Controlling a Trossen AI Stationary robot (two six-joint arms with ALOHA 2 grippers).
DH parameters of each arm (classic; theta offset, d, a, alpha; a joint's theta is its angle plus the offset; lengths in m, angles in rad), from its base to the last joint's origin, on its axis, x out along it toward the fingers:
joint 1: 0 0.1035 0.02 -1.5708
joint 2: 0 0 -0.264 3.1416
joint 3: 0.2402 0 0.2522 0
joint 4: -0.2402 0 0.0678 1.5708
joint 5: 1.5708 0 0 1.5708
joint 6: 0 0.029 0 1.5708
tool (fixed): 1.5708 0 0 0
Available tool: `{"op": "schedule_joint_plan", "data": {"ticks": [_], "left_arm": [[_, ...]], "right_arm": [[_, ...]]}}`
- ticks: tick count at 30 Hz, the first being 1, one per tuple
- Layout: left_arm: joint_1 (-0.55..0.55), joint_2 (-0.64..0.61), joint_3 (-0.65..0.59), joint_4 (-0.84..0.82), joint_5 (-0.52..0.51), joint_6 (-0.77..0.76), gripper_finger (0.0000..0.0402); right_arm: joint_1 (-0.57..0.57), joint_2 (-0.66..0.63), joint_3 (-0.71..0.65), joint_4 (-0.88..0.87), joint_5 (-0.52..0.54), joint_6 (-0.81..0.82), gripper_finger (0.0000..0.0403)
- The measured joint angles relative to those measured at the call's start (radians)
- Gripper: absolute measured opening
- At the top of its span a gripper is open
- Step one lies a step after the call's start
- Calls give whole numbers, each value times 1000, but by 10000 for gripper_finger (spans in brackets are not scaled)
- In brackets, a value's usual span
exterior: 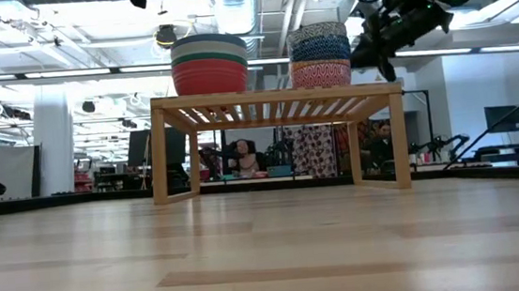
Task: Place and stack bowls onto a shelf
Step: Adjust the small stacked bowls on the shelf
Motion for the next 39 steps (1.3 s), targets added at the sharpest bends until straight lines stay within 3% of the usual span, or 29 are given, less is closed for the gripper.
{"op": "schedule_joint_plan", "data": {"ticks": [9, 14, 25, 39], "left_arm": [[0, 0, 0, -58, 0, -43, 0], [0, 0, 0, -60, -3, -44, 0], [0, 0, 0, -60, -9, -40, 0], [0, 0, 0, -61, -13, -33, 0]], "right_arm": [[7, 34, 1, 111, -34, 21, 19], [-3, 63, 2, 190, -122, 88, 19], [-3, 126, 2, 202, -164, 91, 19], [-1, 126, 2, 158, -128, 71, 19]]}}
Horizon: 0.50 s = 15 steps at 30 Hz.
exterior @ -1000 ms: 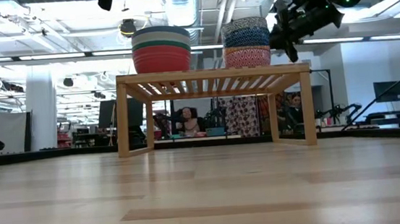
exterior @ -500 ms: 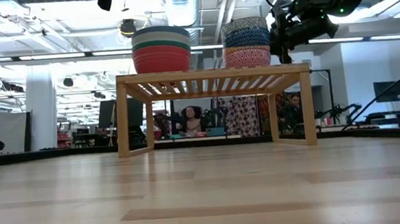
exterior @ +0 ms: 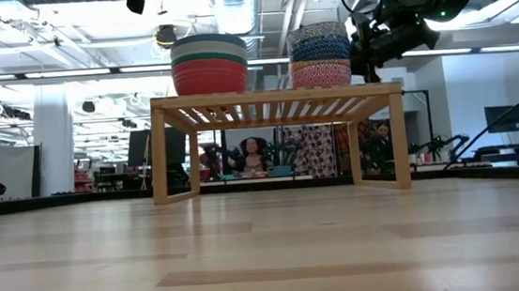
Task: Place and stack bowls onto a shelf
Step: Adjust the small stacked bowls on the shelf
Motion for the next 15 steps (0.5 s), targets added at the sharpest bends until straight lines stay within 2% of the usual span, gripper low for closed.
{"op": "schedule_joint_plan", "data": {"ticks": [9, 12, 15], "left_arm": [[0, 0, 0, 0, -1, 0, 0], [0, -2, 0, -3, -13, 22, 0], [2, -23, 2, -12, -80, 61, 0]], "right_arm": [[-2, -8, 13, -36, 52, -10, 19], [-2, -41, 71, -42, 93, -9, 19], [6, -53, 175, -154, 130, -35, 19]]}}
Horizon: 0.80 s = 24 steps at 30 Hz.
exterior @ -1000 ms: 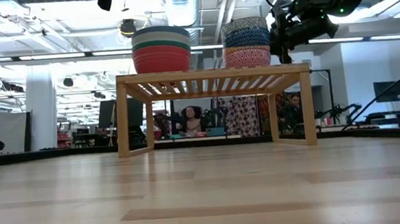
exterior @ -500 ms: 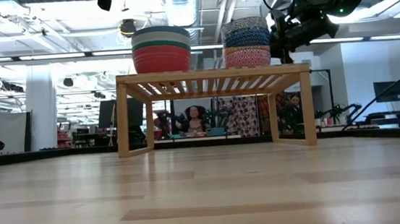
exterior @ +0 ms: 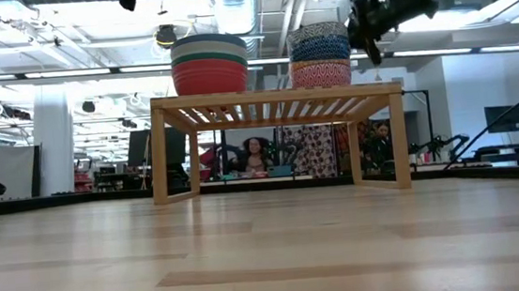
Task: Place and stack bowls onto a shelf
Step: Adjust the small stacked bowls on the shelf
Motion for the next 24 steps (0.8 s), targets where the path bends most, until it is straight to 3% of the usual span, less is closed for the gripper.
{"op": "schedule_joint_plan", "data": {"ticks": [5, 14, 24], "left_arm": [[52, -34, 23, -75, -26, 8, 0], [217, -16, 23, -87, 290, 62, 0], [346, -49, 24, -99, 585, 168, 0]], "right_arm": [[59, -1, 189, -209, 173, -113, 19], [194, 0, 384, -356, 363, -71, 19], [543, 92, 616, -644, 744, 56, 19]]}}
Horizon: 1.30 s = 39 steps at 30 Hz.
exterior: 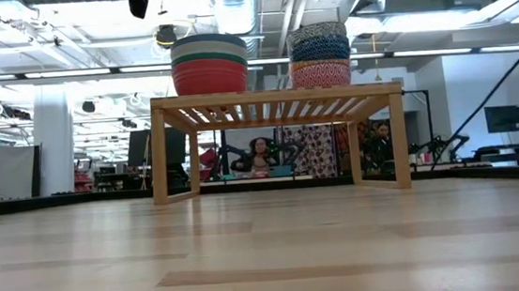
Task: Place and stack bowls onto a shelf
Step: Adjust the small stacked bowls on the shelf
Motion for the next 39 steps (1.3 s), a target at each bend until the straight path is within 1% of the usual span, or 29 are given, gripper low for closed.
{"op": "schedule_joint_plan", "data": {"ticks": [2, 4, 8, 12, 15, 18, 21, 24, 26, 28, 30, 31, 33, 36, 39], "left_arm": [[22, 0, 0, -8, 61, 0, 0], [37, -2, 0, -17, 87, 7, 0], [44, -2, 0, -34, 90, 35, 0], [44, -2, 0, -34, 91, 44, 0], [44, -4, 0, -42, 91, 49, 0], [44, -4, 0, -44, 84, 52, 0], [44, -4, 0, -39, 78, 51, 0], [44, -4, 0, -37, 77, 51, 0], [44, -4, 0, -36, 77, 39, 0], [44, -4, 0, -26, 77, 27, 0], [44, -4, 0, -20, 77, 24, 0], [44, -4, 0, -19, 77, 24, 0], [44, -4, 0, -20, 77, 20, 0], [44, -4, 0, -21, 77, 5, 0], [44, -4, 0, -22, 77, 3, 0]], "right_arm": [[47, 31, 31, -60, 47, 21, 19], [90, 57, 47, -80, 68, 42, 19], [185, 101, 78, -79, 78, 59, 19], [261, 129, 104, -149, 118, 52, 19], [311, 125, 107, -261, 121, 70, 19], [355, 128, 106, -411, 132, 93, 19], [376, 124, 106, -531, 228, 128, 19], [346, 84, 104, -531, 256, 131, 19], [294, 38, 105, -447, 237, 92, 19], [210, 0, 108, -324, 157, 54, 19], [108, -1, 142, -249, 63, 44, 19], [61, 18, 178, -252, 26, 41, 19], [-4, 87, 274, -290, -6, 13, 19], [-63, 200, 393, -400, -13, -19, 18], [-95, 257, 447, -466, -12, -38, 19]]}}
